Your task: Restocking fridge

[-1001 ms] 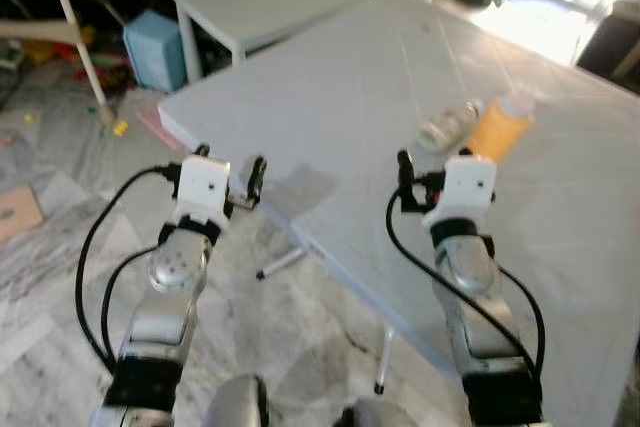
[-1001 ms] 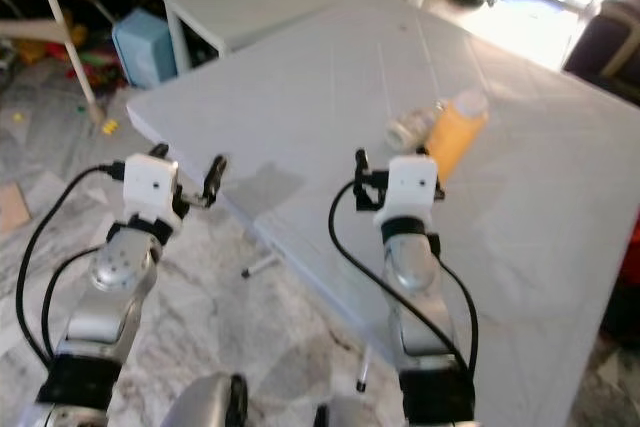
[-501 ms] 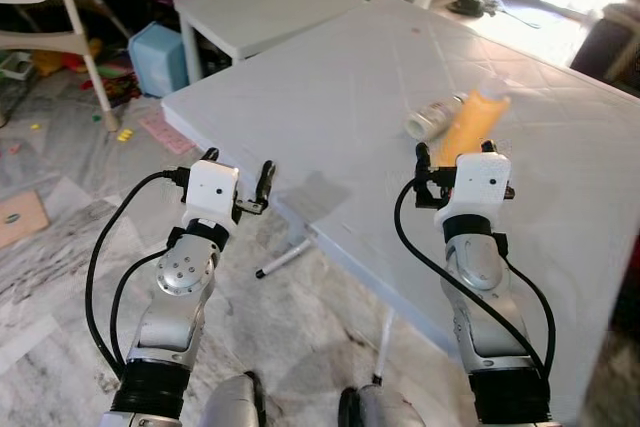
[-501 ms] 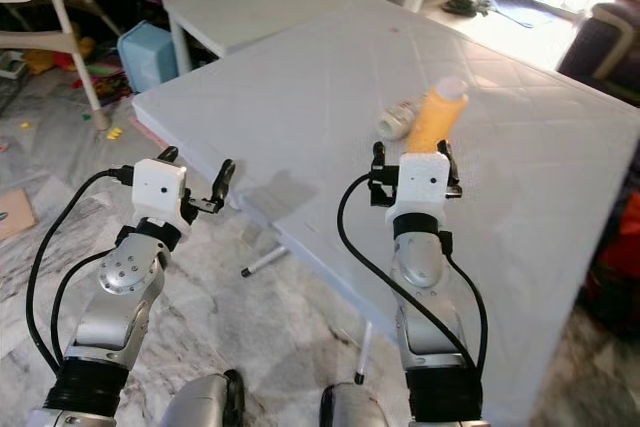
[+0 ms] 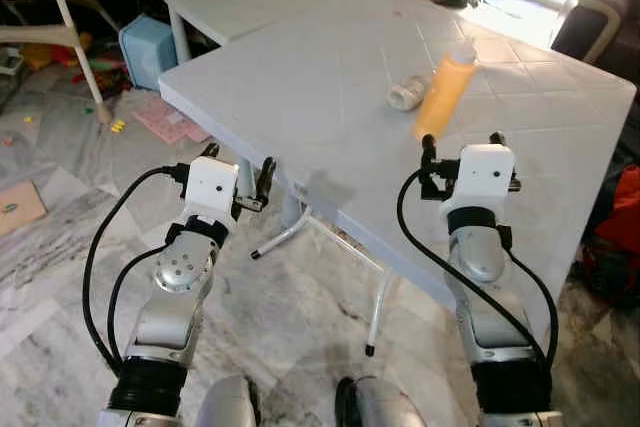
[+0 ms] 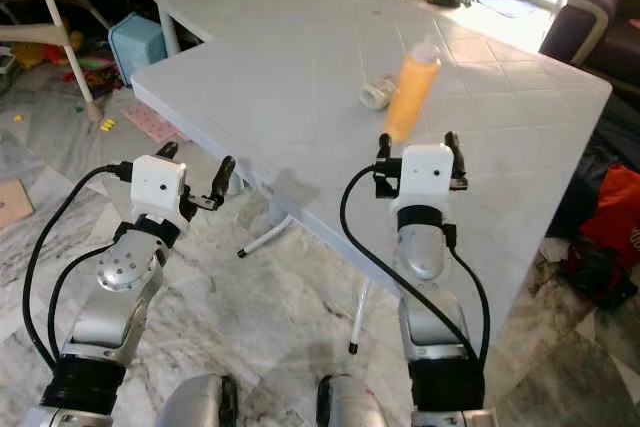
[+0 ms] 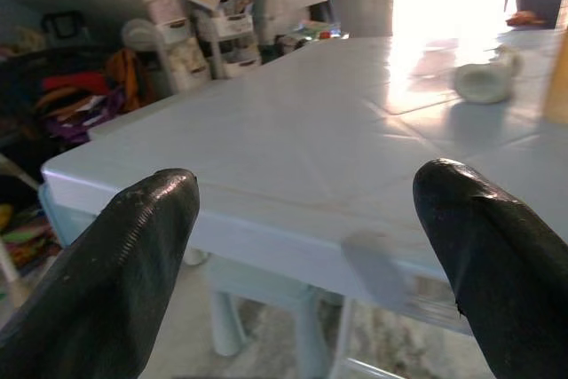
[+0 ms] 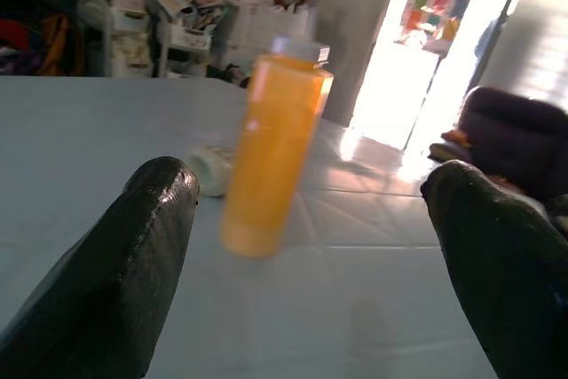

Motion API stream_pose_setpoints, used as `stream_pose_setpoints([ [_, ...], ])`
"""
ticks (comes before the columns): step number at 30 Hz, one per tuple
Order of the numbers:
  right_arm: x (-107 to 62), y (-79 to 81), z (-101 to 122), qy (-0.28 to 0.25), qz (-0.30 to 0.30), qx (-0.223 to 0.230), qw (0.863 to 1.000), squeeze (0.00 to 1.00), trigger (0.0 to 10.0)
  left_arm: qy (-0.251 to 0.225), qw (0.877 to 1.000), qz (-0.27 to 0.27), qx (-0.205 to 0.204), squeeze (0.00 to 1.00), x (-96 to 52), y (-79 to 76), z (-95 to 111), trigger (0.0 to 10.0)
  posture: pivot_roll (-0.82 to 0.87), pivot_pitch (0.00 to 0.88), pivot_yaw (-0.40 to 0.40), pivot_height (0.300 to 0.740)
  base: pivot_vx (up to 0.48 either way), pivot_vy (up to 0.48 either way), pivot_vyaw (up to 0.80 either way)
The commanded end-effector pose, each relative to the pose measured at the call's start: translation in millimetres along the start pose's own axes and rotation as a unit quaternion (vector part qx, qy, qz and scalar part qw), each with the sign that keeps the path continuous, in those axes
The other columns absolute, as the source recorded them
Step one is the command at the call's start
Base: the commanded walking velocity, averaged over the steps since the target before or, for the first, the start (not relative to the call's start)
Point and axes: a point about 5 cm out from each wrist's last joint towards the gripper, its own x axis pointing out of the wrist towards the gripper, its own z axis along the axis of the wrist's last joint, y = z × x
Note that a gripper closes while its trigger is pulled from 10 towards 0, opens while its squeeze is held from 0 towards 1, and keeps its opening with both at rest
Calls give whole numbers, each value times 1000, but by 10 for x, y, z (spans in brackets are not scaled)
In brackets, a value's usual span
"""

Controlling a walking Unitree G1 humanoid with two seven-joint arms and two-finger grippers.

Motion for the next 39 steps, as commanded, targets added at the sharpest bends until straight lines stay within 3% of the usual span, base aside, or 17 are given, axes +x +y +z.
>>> stream_pose_setpoints([
  [1, 25, -26, 48, -12, -9, 1, 1000, 0, 10000, -7, 1000, -9, 2, 0, 5, -23, 38, 10000, 2, 107, -52, 740, 0, 0, 0],
  [6, 28, -67, 5, 3, -20, 12, 1000, 0, 10000, -9, 1000, 2, 2, 0, 10, -5, 34, 10000, -1, 100, -47, 740, 0, 0, -480],
  [12, 5, -86, -33, 14, 5, 35, 999, 0, 10000, -3, 998, 55, 6, 0, -40, 205, -22, 10000, 3, 68, -29, 740, 0, 0, -533],
  [16, -23, -157, -33, 19, 44, 21, 999, 0, 10000, -1, 997, 71, 25, 0, -130, 315, 36, 10000, 14, 67, -7, 740, 0, 0, 0],
  [21, -120, -211, -55, 27, 70, 2, 997, 0, 10000, -2, 998, 59, 16, 0, -184, 332, 45, 10000, 9, 63, -1, 740, 0, 0, 0],
  [26, -336, -158, -67, 35, 103, -7, 994, 0, 10000, 9, 998, 63, 0, 0, -233, 301, -17, 10000, -15, 45, 6, 740, 0, 0, 0],
  [30, -415, -134, -40, 31, 105, -4, 994, 0, 10000, 12, 998, 58, -9, 0, -245, 264, -31, 10000, -29, 29, 25, 740, 0, 0, 0],
  [35, -364, -244, -14, 15, 47, -12, 999, 0, 10000, 20, 998, 51, -9, 0, -281, 235, -70, 10000, -33, 17, 31, 740, 258, 0, 0],
  [39, -343, -423, -59, 32, -58, 6, 998, 0, 10000, 14, 999, 46, -10, 0, -272, 251, -64, 10000, -35, 10, 32, 740, 261, 0, 0],
])
